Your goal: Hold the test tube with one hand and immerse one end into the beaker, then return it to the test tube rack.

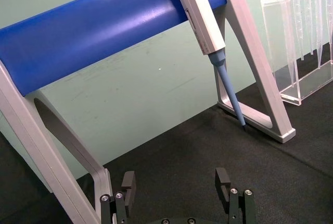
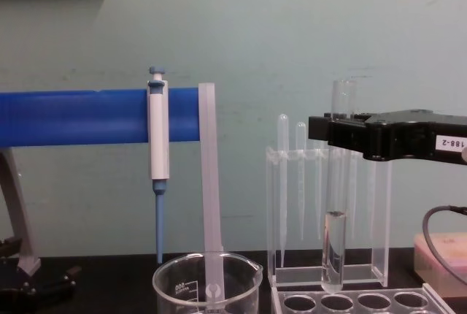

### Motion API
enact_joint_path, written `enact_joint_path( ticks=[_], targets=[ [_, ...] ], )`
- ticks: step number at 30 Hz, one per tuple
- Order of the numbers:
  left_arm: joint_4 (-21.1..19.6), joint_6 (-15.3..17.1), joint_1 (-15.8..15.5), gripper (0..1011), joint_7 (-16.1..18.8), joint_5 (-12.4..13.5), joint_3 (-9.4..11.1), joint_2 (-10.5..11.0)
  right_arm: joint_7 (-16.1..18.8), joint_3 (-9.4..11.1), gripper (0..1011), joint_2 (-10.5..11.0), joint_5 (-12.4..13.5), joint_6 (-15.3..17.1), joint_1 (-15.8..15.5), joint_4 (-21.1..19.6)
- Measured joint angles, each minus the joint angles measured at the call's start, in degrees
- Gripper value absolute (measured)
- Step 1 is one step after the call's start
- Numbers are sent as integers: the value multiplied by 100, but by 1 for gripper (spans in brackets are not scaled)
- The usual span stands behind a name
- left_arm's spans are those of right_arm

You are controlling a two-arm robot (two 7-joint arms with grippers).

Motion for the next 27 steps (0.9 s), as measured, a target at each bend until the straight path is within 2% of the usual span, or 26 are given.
enact_joint_path(
  ticks=[7, 13, 20, 27],
  targets=[
    [0, 0, 0, 1000, 0, 0, 0, 0, 0, -27, 228, 43, 14, -7, 30, -41],
    [0, 0, 0, 1000, 0, 0, 0, 0, -24, -80, 228, 69, 55, 124, 173, -164],
    [0, 0, 0, 1000, 0, 0, 0, 0, 85, -353, 228, -41, 61, 187, 526, -107],
    [0, 0, 0, 1000, 0, 0, 0, 0, 208, -731, 228, -337, 19, 160, 972, 254]
  ],
)
